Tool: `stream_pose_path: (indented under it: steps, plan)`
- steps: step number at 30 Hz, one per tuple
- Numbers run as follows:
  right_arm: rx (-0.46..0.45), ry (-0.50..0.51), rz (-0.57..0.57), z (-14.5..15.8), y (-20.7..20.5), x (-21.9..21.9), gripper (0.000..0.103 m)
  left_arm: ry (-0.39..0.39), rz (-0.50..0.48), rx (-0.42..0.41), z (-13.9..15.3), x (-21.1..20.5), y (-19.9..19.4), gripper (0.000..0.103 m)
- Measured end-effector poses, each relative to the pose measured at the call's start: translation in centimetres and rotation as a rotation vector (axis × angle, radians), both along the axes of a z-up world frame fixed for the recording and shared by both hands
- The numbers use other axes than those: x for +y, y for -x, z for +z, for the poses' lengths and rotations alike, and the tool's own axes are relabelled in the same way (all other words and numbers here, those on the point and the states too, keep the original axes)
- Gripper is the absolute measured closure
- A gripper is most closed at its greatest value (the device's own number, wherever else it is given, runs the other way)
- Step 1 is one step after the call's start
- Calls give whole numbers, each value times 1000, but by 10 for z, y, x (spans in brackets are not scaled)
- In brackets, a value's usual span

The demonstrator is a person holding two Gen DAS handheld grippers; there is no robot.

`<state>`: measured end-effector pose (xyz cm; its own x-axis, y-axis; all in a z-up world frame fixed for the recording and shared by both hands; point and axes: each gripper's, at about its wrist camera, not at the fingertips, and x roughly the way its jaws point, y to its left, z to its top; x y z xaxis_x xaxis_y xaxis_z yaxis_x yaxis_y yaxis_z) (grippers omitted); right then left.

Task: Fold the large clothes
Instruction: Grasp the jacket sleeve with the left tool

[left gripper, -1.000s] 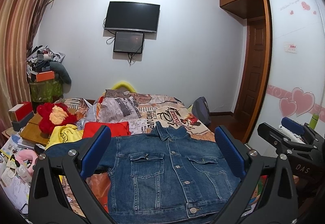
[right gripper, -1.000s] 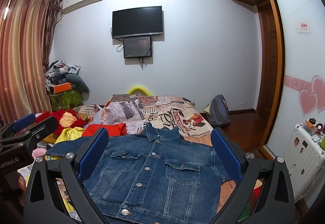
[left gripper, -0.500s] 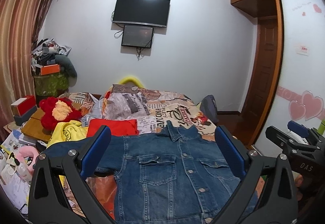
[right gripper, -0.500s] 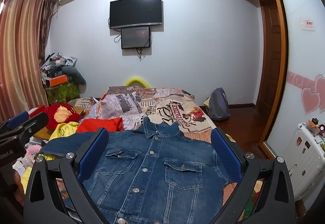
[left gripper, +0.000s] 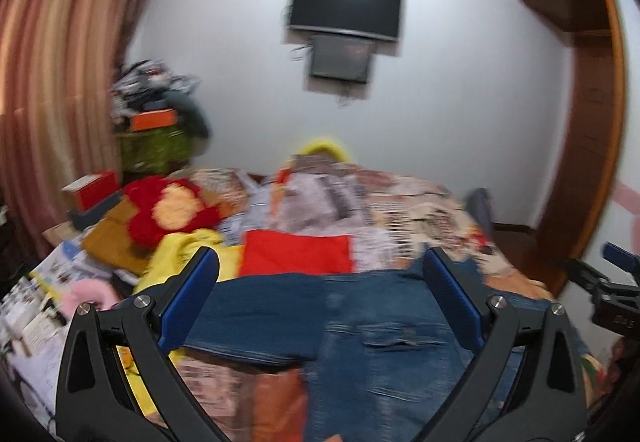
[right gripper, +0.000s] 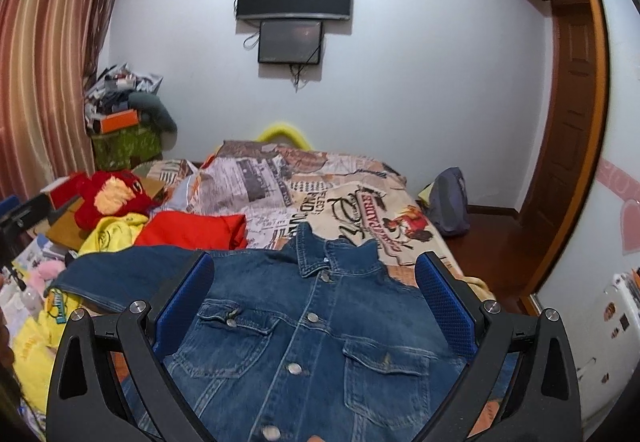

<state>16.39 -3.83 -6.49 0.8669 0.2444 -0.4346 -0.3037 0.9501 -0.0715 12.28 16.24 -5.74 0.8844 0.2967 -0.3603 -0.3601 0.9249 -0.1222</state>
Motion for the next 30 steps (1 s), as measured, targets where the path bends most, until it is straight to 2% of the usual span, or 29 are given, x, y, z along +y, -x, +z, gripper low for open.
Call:
stream_pose_path:
  steps: [4, 6, 8, 13, 17, 20, 22, 24, 27, 30]
  plan:
    - [54, 18, 21, -13, -22, 10, 3, -5, 115, 51, -22, 43, -11, 1]
    - [85, 34, 26, -22, -35, 16, 3, 18, 164, 81, -36, 67, -15, 1]
    - [123, 49, 28, -30, -46, 21, 3, 92, 189, 113, -56, 95, -20, 1]
    - [227, 66, 23, -53, -73, 30, 3, 336, 276, 231, -115, 165, -20, 1]
    - [346, 57, -16, -76, -96, 30, 3, 510, 295, 274, -158, 198, -10, 10]
    - [437, 61, -61, -92, -112, 29, 3, 669, 314, 283, -191, 225, -2, 18]
    - [493, 48, -79, -101, -118, 25, 3, 744, 309, 285, -204, 237, -2, 25]
    - [524, 30, -85, -106, -120, 22, 3, 804, 298, 292, -217, 248, -4, 39]
    - [545, 25, -92, -110, -121, 21, 3, 858, 301, 298, -229, 265, -10, 48]
    - [551, 33, -101, -111, -121, 24, 3, 843, 311, 278, -229, 275, -17, 48]
